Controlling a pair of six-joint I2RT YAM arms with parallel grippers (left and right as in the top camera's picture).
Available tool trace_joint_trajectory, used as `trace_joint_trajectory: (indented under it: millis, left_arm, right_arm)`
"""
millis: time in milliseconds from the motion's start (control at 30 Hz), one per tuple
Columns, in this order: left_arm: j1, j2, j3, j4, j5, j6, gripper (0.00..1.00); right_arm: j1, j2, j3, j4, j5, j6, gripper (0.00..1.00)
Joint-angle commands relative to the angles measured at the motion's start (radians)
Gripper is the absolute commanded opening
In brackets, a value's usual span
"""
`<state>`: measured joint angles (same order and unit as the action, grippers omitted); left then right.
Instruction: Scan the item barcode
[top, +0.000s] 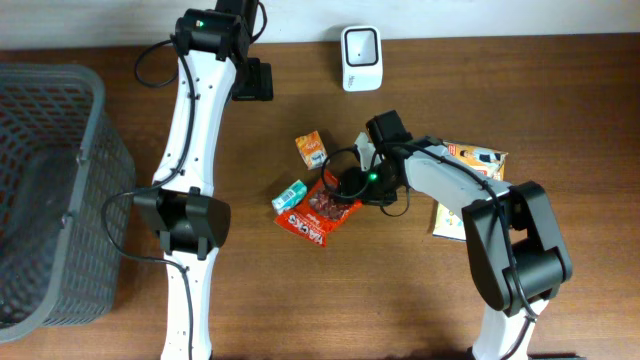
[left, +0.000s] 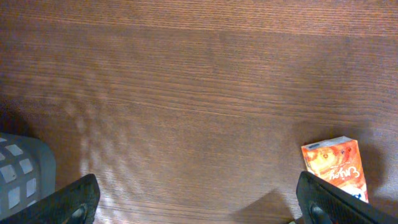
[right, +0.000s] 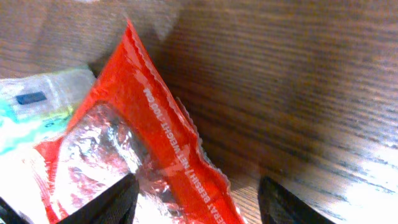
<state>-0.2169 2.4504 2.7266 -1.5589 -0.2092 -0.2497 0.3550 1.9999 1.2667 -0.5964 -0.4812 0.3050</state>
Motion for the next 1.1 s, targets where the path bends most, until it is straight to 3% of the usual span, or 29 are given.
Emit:
trace_joint_trajectory:
  millis: [0, 33, 67, 233, 267, 300, 333, 367, 400, 500, 633, 700, 767, 800, 867, 967, 1067]
  left_arm:
    - [-0.003, 0.003, 0.003, 0.002, 0.003, 0.008, 0.99]
    - [-0.003, 0.003, 0.003, 0.002, 0.003, 0.008, 0.99]
    - [-0.003, 0.003, 0.003, 0.002, 0.003, 0.008, 0.99]
    - [-0.003, 0.003, 0.003, 0.002, 0.003, 0.008, 0.99]
    - [-0.003, 0.003, 0.003, 0.002, 0.003, 0.008, 0.99]
    - [-0.003, 0.003, 0.003, 0.002, 0.003, 0.008, 0.99]
    - [-0.003, 0.003, 0.003, 0.002, 0.003, 0.008, 0.99]
    - [-0.004, 0.003, 0.003, 0.002, 0.003, 0.008, 0.99]
    - [-0.003, 0.003, 0.003, 0.002, 0.003, 0.008, 0.99]
    - [-0.003, 0.003, 0.003, 0.002, 0.003, 0.008, 0.99]
    - [-0.003, 0.003, 0.003, 0.002, 0.003, 0.008, 0.99]
    - [-0.003, 0.003, 0.003, 0.002, 0.003, 0.008, 0.99]
    - [-0.003, 0.003, 0.003, 0.002, 0.003, 0.008, 0.99]
    - [-0.003, 0.003, 0.003, 0.002, 0.003, 0.008, 0.99]
    - [-0.003, 0.003, 0.003, 0.002, 0.003, 0.008, 0.99]
    - [-0.003, 0.003, 0.003, 0.002, 0.003, 0.008, 0.99]
    - [-0.003, 0.003, 0.003, 0.002, 0.003, 0.008, 0.99]
  right_arm:
    - [0.006, 0.005, -0.014, 0.003, 0.003, 0.027, 0.31]
    - [0.005, 0.005, -0.013, 0.002, 0.016, 0.027, 0.12]
    - [-0.001, 0.003, -0.002, -0.013, 0.032, 0.026, 0.04]
    - [-0.050, -0.057, 0.403, -0.500, 0.451, -0.016, 0.04]
    - [-0.050, -0.067, 0.459, -0.547, 0.471, -0.018, 0.04]
    - [-0.046, -0.072, 0.500, -0.559, 0.366, -0.085, 0.05]
    - [-0.037, -0.064, 0.497, -0.557, 0.203, -0.169, 0.28]
    - [-0.013, -0.044, 0.477, -0.548, 0.114, -0.217, 0.70]
    - [0.009, -0.025, 0.449, -0.529, 0.114, -0.215, 0.85]
    - [0.065, 0.049, 0.266, -0.327, 0.113, -0.104, 0.85]
    - [0.071, 0.072, 0.111, -0.142, -0.024, -0.104, 0.85]
    - [0.073, 0.077, 0.046, -0.048, -0.050, -0.029, 0.85]
    - [0.077, 0.087, -0.008, 0.050, -0.050, 0.056, 0.78]
    - [0.076, 0.088, -0.019, 0.063, -0.035, 0.076, 0.29]
    - [0.068, 0.087, 0.003, 0.039, -0.008, 0.079, 0.04]
    - [0.010, 0.057, 0.165, -0.185, 0.108, 0.030, 0.04]
    - [-0.043, -0.005, 0.448, -0.509, 0.471, 0.025, 0.04]
